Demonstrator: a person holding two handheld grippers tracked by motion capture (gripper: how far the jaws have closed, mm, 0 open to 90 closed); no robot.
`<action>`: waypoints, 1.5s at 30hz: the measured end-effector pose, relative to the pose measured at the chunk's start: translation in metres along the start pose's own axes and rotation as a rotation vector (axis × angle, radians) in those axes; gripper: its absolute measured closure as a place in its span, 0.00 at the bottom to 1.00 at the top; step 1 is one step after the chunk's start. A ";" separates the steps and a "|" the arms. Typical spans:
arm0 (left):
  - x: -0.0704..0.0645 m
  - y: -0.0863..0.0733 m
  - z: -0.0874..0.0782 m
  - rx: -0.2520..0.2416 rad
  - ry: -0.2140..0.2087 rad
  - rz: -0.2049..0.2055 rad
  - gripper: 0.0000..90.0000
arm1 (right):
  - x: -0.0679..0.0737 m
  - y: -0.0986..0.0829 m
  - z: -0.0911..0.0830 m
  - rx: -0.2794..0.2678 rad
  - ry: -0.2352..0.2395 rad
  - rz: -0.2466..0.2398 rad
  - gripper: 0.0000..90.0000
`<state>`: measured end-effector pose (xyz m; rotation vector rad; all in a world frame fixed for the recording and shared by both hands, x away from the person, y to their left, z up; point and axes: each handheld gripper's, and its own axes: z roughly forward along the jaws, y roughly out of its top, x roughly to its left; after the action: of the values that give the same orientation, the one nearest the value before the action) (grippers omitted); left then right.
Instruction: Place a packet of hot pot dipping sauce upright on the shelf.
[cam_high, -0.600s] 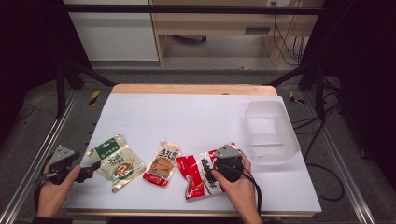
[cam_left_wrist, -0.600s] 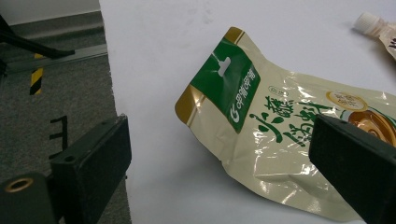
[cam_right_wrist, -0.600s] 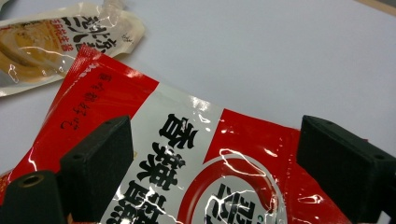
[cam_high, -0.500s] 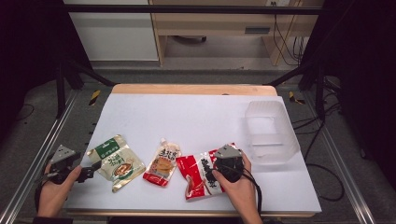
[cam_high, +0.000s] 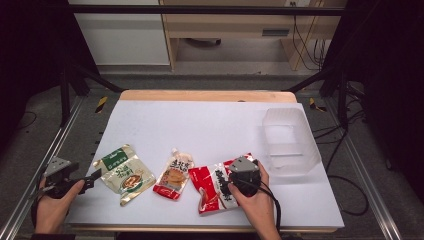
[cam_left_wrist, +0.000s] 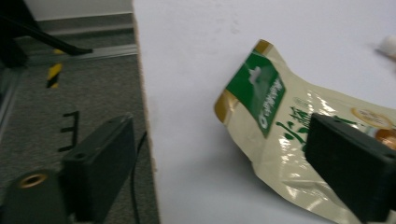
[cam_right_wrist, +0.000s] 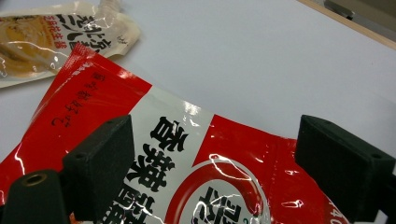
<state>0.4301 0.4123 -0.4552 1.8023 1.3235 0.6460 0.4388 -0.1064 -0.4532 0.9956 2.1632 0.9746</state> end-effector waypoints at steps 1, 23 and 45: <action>0.000 0.000 0.000 0.000 0.000 0.000 0.13 | 0.000 0.000 0.000 -0.005 -0.001 0.013 0.15; -0.011 0.002 0.028 0.125 -0.124 0.031 0.48 | 0.001 -0.001 0.001 0.008 0.003 0.032 0.14; -0.015 0.016 0.005 0.086 -0.174 0.149 1.00 | 0.002 0.001 0.001 0.006 0.010 0.020 0.13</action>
<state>0.4379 0.3941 -0.4442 1.9930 1.1239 0.5045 0.4392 -0.1037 -0.4534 1.0182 2.1698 0.9854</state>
